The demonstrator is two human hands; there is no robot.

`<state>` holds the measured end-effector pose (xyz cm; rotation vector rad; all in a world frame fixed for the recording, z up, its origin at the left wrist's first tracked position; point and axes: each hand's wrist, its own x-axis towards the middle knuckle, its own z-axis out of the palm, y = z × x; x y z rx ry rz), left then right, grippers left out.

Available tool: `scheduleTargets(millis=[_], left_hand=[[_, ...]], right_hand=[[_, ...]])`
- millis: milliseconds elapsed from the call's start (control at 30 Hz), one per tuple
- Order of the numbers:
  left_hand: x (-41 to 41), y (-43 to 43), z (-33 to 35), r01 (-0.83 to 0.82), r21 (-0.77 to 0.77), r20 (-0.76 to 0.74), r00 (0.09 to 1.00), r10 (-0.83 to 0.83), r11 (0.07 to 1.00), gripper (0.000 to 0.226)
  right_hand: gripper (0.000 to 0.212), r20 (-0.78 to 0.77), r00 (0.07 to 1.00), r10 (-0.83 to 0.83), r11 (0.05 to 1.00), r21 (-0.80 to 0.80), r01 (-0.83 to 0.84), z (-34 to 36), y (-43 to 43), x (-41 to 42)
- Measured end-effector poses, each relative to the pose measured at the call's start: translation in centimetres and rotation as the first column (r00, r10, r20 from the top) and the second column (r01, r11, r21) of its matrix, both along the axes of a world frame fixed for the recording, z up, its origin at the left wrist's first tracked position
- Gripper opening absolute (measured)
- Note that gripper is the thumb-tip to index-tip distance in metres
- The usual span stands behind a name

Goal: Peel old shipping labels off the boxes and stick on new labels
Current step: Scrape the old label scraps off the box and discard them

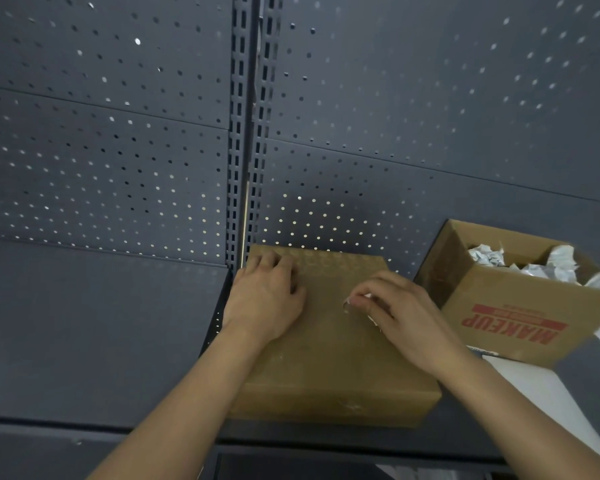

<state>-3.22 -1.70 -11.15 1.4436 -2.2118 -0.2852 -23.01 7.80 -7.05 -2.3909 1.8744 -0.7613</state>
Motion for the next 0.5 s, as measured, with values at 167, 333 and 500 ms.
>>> scheduleTargets(millis=[167,333,500], left_hand=[[0.0,-0.1,0.0,0.002,-0.014,-0.013,1.000,-0.002,1.000,0.033],[0.0,-0.1,0.1,0.012,-0.017,-0.009,1.000,-0.012,1.000,0.033],[0.2,0.2,0.4,0.035,-0.002,-0.003,0.999,-0.035,0.999,0.033]], right_hand=[[0.012,0.120,0.992,0.028,1.000,0.009,-0.029,-0.1,0.1,-0.4],[0.006,0.168,0.986,-0.020,0.998,-0.062,0.031,-0.2,0.4,-0.7],[0.009,0.284,0.948,-0.141,0.986,-0.043,0.159,0.0,0.8,-1.2]])
